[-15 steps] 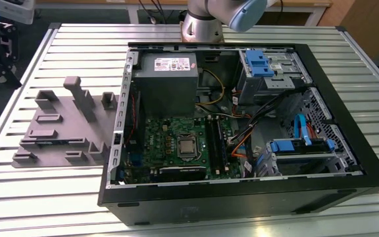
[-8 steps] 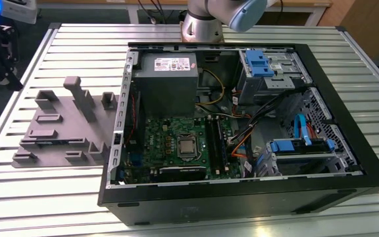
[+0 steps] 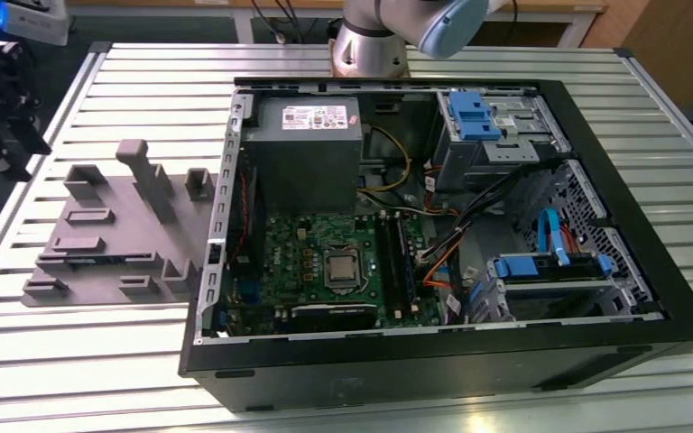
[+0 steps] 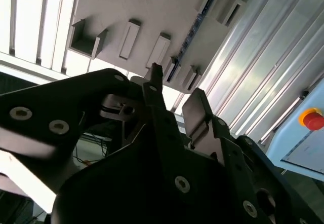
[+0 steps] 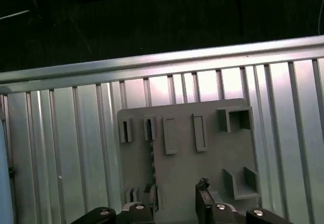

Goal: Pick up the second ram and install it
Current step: 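Pick up the second ram and move it above second insertion slot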

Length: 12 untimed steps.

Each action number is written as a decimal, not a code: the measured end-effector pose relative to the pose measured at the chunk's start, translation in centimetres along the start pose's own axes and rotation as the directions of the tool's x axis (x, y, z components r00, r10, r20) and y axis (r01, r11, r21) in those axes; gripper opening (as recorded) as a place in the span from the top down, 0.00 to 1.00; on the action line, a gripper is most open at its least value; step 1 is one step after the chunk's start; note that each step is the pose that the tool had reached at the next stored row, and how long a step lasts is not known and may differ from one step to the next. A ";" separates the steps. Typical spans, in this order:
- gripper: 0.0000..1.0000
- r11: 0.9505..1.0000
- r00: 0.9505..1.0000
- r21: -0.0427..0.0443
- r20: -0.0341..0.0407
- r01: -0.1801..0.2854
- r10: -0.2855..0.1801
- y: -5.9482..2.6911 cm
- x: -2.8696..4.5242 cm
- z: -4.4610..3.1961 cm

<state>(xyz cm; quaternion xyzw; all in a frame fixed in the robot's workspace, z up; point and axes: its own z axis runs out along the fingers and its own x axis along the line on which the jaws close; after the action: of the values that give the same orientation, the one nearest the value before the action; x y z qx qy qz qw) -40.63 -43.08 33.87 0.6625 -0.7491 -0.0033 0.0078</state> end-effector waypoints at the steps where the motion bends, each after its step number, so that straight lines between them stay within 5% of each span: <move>1: 0.59 1.000 1.000 0.000 0.000 0.012 -0.012 0.00 0.01 0.08; 3: 0.47 0.999 0.999 0.000 -0.001 0.036 -0.036 -0.01 0.03 0.32; 12: 0.47 0.998 0.998 0.004 -0.001 0.058 -0.058 -0.04 0.20 1.52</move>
<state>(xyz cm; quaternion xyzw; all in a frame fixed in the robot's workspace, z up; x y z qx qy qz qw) -40.64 -43.29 32.35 0.6838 -0.7297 -0.0017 0.0067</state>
